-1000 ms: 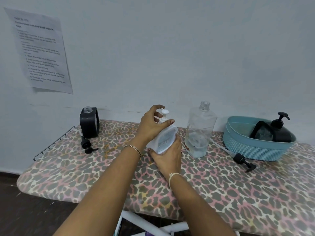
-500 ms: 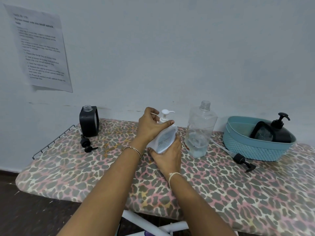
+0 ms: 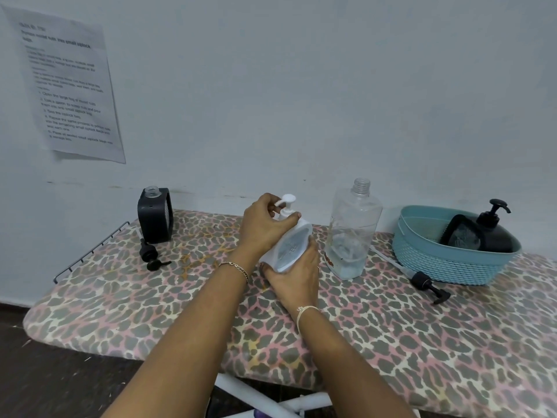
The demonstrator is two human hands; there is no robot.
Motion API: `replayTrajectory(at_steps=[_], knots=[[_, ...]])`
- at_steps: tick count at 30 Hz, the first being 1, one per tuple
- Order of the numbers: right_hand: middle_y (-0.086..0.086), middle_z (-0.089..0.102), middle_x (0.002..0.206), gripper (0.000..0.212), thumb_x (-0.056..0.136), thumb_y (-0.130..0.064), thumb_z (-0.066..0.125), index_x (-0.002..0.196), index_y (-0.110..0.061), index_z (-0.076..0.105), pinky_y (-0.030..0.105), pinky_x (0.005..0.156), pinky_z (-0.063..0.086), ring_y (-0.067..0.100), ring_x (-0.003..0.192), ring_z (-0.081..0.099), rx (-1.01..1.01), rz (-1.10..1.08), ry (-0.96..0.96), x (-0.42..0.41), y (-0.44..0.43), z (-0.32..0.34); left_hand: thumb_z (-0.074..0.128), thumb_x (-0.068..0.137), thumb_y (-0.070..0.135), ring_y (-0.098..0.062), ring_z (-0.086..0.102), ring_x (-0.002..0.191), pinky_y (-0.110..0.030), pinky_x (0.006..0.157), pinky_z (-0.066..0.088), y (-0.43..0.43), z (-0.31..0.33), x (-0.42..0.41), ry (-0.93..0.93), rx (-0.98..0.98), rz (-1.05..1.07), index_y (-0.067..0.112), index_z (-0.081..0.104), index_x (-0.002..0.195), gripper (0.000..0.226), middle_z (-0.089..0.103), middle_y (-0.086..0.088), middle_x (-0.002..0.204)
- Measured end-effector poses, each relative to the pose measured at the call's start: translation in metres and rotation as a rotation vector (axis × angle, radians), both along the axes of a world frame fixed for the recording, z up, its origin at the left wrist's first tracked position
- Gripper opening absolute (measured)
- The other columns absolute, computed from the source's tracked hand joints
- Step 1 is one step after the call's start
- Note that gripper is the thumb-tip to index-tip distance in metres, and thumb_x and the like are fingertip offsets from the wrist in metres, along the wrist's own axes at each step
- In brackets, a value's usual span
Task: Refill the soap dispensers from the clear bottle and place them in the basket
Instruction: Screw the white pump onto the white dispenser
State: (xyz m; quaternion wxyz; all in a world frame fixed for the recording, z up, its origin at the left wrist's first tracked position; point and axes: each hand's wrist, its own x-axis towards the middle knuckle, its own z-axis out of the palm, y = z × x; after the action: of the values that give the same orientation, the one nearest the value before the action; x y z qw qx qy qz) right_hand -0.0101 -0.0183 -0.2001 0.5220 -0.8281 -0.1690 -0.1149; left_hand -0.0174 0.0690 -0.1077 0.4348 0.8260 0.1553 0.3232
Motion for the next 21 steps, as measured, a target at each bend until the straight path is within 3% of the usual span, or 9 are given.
replayTrajectory(at_steps=[4, 7, 10, 13, 16, 18, 21], knots=[[0.002, 0.041, 0.136, 0.110, 0.056, -0.047, 0.081, 0.143, -0.015, 0.024, 0.038, 0.102, 0.043, 0.019, 0.127, 0.041, -0.036, 0.011, 0.005, 0.001, 0.000, -0.002, 0.064, 0.082, 0.019, 0.000, 0.058, 0.104, -0.021, 0.089, 0.045, -0.003, 0.001, -0.001, 0.007, -0.099, -0.124, 0.026, 0.061, 0.111, 0.030, 0.065, 0.015, 0.109], [0.001, 0.044, 0.133, 0.108, 0.054, -0.050, 0.079, 0.141, -0.015, 0.027, 0.040, 0.098, 0.046, 0.019, 0.124, 0.046, -0.023, -0.003, 0.011, 0.002, 0.002, -0.002, 0.074, 0.074, 0.043, -0.008, 0.055, 0.104, -0.022, 0.083, 0.044, -0.003, -0.004, 0.003, 0.015, -0.018, -0.032, 0.026, 0.058, 0.105, 0.039, 0.060, 0.014, 0.107], [0.002, 0.045, 0.133, 0.109, 0.053, -0.052, 0.079, 0.141, -0.014, 0.027, 0.040, 0.098, 0.047, 0.019, 0.124, 0.046, -0.009, -0.008, 0.019, 0.002, 0.003, -0.002, 0.075, 0.059, 0.068, -0.011, 0.057, 0.090, -0.030, 0.074, 0.048, -0.001, -0.010, 0.006, 0.029, 0.050, 0.113, 0.026, 0.055, 0.082, 0.052, 0.062, 0.008, 0.093], [0.002, 0.042, 0.136, 0.111, 0.056, -0.049, 0.081, 0.144, -0.014, 0.024, 0.039, 0.101, 0.044, 0.018, 0.127, 0.043, -0.021, 0.000, 0.020, 0.002, 0.002, -0.003, 0.080, 0.066, 0.053, -0.010, 0.059, 0.088, -0.025, 0.070, 0.044, 0.001, -0.008, 0.002, 0.037, -0.031, 0.075, 0.029, 0.056, 0.076, 0.035, 0.063, 0.008, 0.096], [0.002, 0.040, 0.139, 0.113, 0.054, -0.051, 0.080, 0.144, -0.015, 0.022, 0.041, 0.102, 0.043, 0.020, 0.129, 0.041, -0.040, 0.007, 0.026, 0.002, 0.001, -0.003, 0.075, 0.078, 0.032, -0.014, 0.054, 0.109, -0.024, 0.083, 0.040, 0.002, -0.007, -0.001, 0.038, -0.105, -0.040, 0.028, 0.059, 0.091, 0.021, 0.055, 0.008, 0.109], [0.003, 0.039, 0.140, 0.114, 0.054, -0.050, 0.080, 0.144, -0.015, 0.021, 0.042, 0.103, 0.043, 0.020, 0.130, 0.040, -0.048, 0.009, 0.039, 0.002, 0.001, -0.003, 0.077, 0.075, 0.040, -0.013, 0.053, 0.110, -0.027, 0.087, 0.043, 0.001, -0.008, 0.000, 0.030, -0.095, -0.047, 0.031, 0.058, 0.098, 0.031, 0.053, 0.008, 0.114], [0.002, 0.039, 0.140, 0.114, 0.053, -0.050, 0.080, 0.144, -0.015, 0.021, 0.041, 0.104, 0.042, 0.020, 0.130, 0.040, -0.049, 0.002, 0.058, 0.002, 0.001, -0.002, 0.079, 0.063, 0.060, -0.012, 0.054, 0.104, -0.031, 0.086, 0.048, 0.001, -0.008, 0.004, 0.025, -0.063, 0.020, 0.032, 0.053, 0.087, 0.045, 0.056, 0.005, 0.111]])
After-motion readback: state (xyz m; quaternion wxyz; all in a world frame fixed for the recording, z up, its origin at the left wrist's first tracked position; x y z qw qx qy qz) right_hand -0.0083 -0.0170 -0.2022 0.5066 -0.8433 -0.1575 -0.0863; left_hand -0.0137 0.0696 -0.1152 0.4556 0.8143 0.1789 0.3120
